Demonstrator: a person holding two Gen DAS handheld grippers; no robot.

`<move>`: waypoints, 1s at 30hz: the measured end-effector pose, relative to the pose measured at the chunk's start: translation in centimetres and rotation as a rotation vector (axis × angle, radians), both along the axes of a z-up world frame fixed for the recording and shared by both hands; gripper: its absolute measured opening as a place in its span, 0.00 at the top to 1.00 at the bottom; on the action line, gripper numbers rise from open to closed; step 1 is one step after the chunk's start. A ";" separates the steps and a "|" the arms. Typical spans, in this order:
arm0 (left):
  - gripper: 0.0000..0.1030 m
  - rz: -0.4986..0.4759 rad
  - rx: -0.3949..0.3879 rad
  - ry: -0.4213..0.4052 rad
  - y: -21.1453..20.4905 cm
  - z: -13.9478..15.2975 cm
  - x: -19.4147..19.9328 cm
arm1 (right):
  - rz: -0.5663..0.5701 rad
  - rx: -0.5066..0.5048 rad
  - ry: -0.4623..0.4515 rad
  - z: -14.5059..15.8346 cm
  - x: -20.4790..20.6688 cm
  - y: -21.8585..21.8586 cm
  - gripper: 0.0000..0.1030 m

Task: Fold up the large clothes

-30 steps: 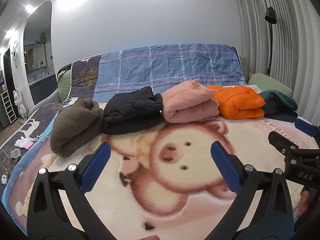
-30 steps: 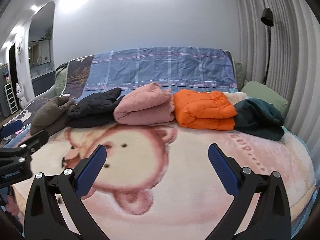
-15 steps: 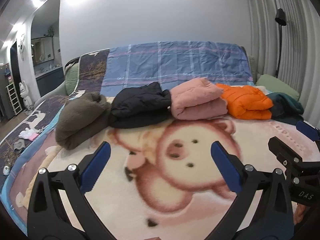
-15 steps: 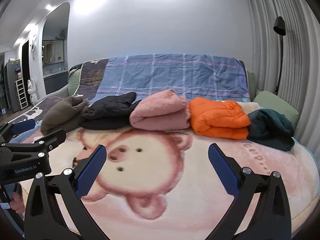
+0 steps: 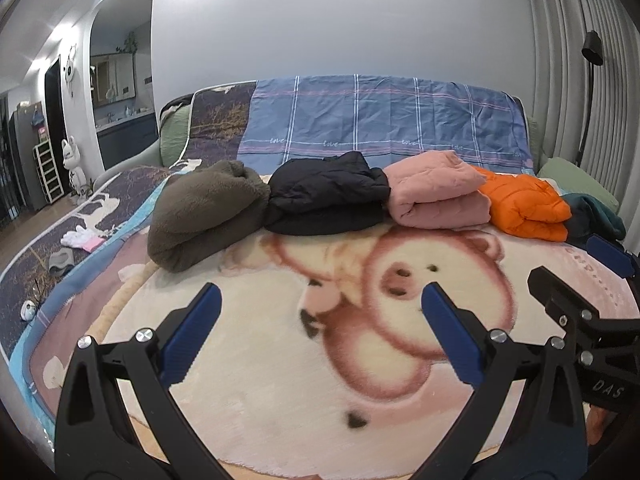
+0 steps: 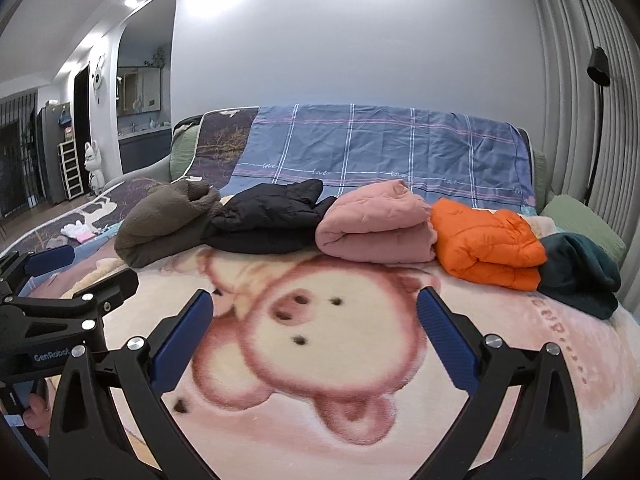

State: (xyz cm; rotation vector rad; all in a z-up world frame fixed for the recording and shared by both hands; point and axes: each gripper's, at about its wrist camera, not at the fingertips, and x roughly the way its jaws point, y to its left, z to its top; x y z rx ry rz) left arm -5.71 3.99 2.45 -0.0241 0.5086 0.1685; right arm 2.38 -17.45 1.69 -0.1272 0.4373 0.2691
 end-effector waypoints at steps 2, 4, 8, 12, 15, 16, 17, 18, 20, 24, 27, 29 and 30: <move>0.02 -0.007 -0.021 0.008 0.3 -0.3 0.2 | -0.010 -0.009 0.002 -0.1 0.0 0.1 0.01; 0.02 -0.017 -0.040 0.019 0.4 -0.6 0.5 | -0.023 -0.008 0.009 -0.1 0.1 0.0 0.01; 0.02 -0.031 -0.073 0.044 0.5 -1.3 1.3 | -0.050 0.000 0.028 -0.3 0.4 -0.4 0.01; 0.02 -0.031 -0.095 0.059 0.8 -2.0 1.8 | -0.064 0.004 0.049 -0.6 0.9 -0.5 0.01; 0.02 -0.024 -0.102 0.066 1.1 -2.4 2.0 | -0.063 0.002 0.052 -0.7 1.2 -0.4 0.01; 0.02 -0.022 -0.102 0.069 1.2 -2.5 2.2 | -0.063 -0.001 0.052 -0.7 1.2 -0.3 0.01; 0.02 -0.023 -0.101 0.072 1.3 -2.6 2.3 | -0.062 -0.004 0.053 -0.8 1.3 -0.2 0.01; 0.02 -0.026 -0.103 0.074 1.3 -2.6 2.4 | -0.061 -0.005 0.054 -0.8 1.4 -0.1 0.01; 0.02 -0.030 -0.105 0.075 1.3 -2.8 2.4 | -0.058 -0.007 0.056 -0.9 1.6 0.0 0.01; 0.02 -0.037 -0.106 0.080 1.2 -3.0 2.6 | -0.056 -0.011 0.064 -1.1 1.8 0.2 0.01; 0.02 -0.037 -0.103 0.080 1.1 -3.1 2.7 | -0.056 -0.014 0.065 -1.1 2.0 0.3 0.01; 0.02 -0.035 -0.099 0.077 1.1 -3.1 2.7 | -0.056 -0.012 0.064 -1.1 2.0 0.3 0.01; 0.02 -0.033 -0.098 0.076 1.1 -3.1 2.8 | -0.056 -0.011 0.065 -1.1 2.0 0.3 0.01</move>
